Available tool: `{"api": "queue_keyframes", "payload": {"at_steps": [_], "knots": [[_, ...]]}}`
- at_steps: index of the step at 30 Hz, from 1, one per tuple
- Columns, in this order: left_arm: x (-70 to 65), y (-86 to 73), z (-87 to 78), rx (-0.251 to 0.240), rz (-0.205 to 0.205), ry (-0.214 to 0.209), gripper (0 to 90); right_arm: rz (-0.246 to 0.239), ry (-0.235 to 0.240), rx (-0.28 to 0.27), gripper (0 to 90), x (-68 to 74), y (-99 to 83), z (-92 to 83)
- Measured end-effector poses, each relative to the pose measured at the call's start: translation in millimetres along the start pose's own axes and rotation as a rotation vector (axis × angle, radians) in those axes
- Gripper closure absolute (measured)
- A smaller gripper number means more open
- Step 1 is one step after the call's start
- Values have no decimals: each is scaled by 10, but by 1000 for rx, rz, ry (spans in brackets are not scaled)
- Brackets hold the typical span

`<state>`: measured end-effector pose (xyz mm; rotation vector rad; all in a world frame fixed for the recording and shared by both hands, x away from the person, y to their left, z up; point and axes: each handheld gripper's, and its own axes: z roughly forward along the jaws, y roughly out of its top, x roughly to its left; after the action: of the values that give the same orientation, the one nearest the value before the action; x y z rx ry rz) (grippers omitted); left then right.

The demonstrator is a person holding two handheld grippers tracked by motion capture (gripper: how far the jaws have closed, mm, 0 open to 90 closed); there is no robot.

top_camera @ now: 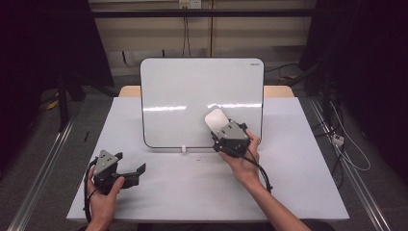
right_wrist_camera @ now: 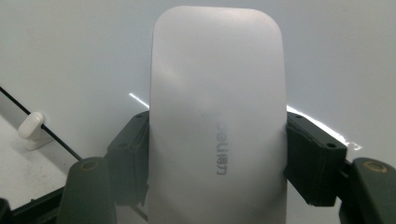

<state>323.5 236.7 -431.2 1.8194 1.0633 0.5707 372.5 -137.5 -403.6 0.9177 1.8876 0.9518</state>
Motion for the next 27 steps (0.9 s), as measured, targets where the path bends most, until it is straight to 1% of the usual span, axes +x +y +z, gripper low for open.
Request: {"api": "queue_keyframes", "payload": {"at_steps": [1, 4, 5, 6, 7, 8, 9, 10, 12, 13, 14, 15, 21, 27], "knots": [[1, 1, -1, -1, 1, 2, 59, 8, -1, -1, 318, -23, -3, -14], [15, -6, 5, 0, 0, -1, 59, 12, -3, -9, 318, -119, -25, -69], [25, -9, 6, 6, 1, -4, 59, 12, -3, -9, 318, -119, -25, -69], [29, -11, 8, 5, -5, 0, 59, 24, 5, -13, 318, -173, -44, -89], [35, -14, 8, 7, -6, 0, 59, 24, 5, -13, 318, -173, -44, -89], [39, -15, 7, 10, -5, 1, 59, 30, 6, -14, 318, -216, -63, -104], [39, -16, 6, 10, -6, 0, 59, 30, 6, -14, 318, -216, -63, -104], [35, -15, 6, 8, -8, 0, 59, 35, 7, -15, 318, -249, -77, -120], [28, -10, 4, 9, -1, -1, 59, 35, 3, -16, 318, -264, -85, -128], [20, -10, 7, 0, -6, -2, 59, 40, -2, -14, 318, -298, -102, -141], [16, -8, 3, 0, -3, -2, 59, 40, -2, -14, 318, -298, -102, -141], [14, -9, 1, 0, -2, 0, 59, 44, -7, -13, 318, -326, -116, -156], [28, -15, 14, 7, -12, 0, 59, 49, -21, -9, 318, -382, -133, -179], [26, -14, 12, 7, -10, -1, 59, 48, -21, -10, 318, -375, -133, -172]]}}
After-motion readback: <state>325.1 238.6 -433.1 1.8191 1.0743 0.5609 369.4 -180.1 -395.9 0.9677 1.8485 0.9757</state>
